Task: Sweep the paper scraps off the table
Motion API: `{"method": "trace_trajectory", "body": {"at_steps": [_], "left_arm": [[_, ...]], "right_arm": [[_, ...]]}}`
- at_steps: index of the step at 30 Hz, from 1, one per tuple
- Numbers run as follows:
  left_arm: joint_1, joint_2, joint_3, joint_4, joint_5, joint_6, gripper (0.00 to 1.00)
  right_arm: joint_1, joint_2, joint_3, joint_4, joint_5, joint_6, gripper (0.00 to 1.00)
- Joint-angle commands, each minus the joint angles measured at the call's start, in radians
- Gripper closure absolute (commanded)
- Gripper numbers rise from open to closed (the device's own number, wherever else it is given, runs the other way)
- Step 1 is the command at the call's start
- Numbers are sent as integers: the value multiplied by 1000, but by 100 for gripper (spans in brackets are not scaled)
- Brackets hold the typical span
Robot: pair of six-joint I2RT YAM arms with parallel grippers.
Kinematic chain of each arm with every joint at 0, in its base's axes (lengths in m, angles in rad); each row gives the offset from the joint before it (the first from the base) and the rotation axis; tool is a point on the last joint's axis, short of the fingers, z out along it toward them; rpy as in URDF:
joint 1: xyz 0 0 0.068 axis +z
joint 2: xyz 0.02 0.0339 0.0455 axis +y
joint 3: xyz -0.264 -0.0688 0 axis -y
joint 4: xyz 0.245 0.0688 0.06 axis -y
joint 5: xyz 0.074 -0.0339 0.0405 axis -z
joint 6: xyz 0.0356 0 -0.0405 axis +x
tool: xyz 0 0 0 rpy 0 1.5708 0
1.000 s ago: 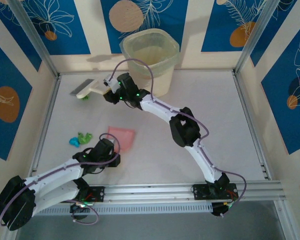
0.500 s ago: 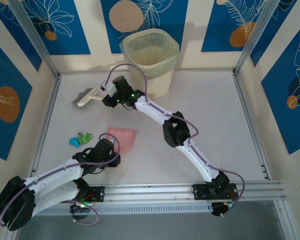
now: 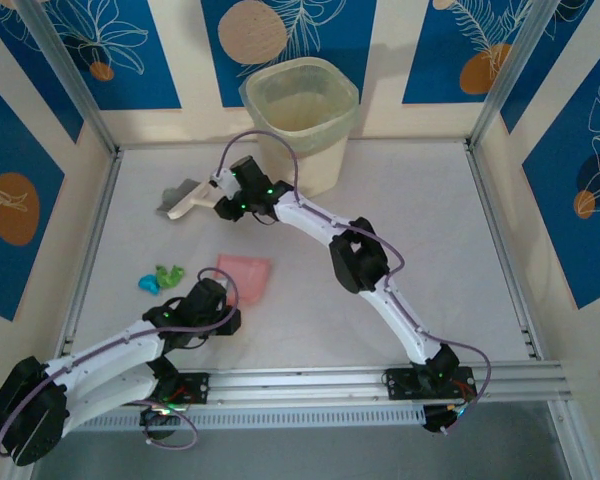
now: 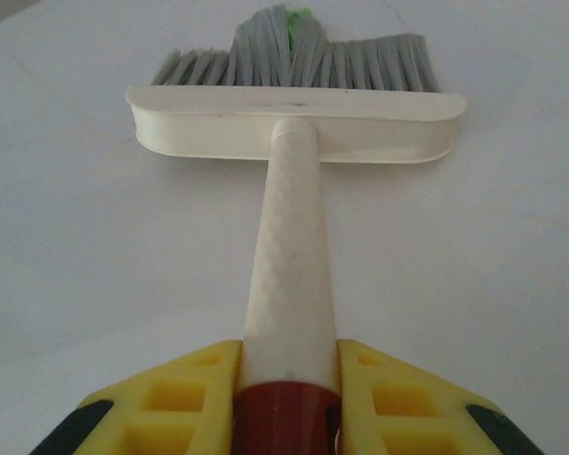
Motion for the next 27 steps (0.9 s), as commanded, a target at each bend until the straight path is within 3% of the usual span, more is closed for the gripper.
{"method": "trace_trajectory", "body": {"at_steps": [1, 9, 17, 23, 27], "left_arm": [[-6, -14, -17, -11, 28, 9, 100], [-7, -29, -21, -14, 33, 10, 100], [-6, -41, -25, -16, 38, 11, 100], [-7, -45, -26, -13, 40, 12, 100], [-6, -44, -26, -12, 42, 13, 100]], "right_arm": [[14, -149, -145, 37, 71, 33, 100], [39, -443, -608, 249, 154, 109, 100], [83, -656, -898, 412, 211, 168, 100], [134, -806, -1064, 518, 308, 167, 100], [146, -817, -1052, 531, 301, 164, 100]]}}
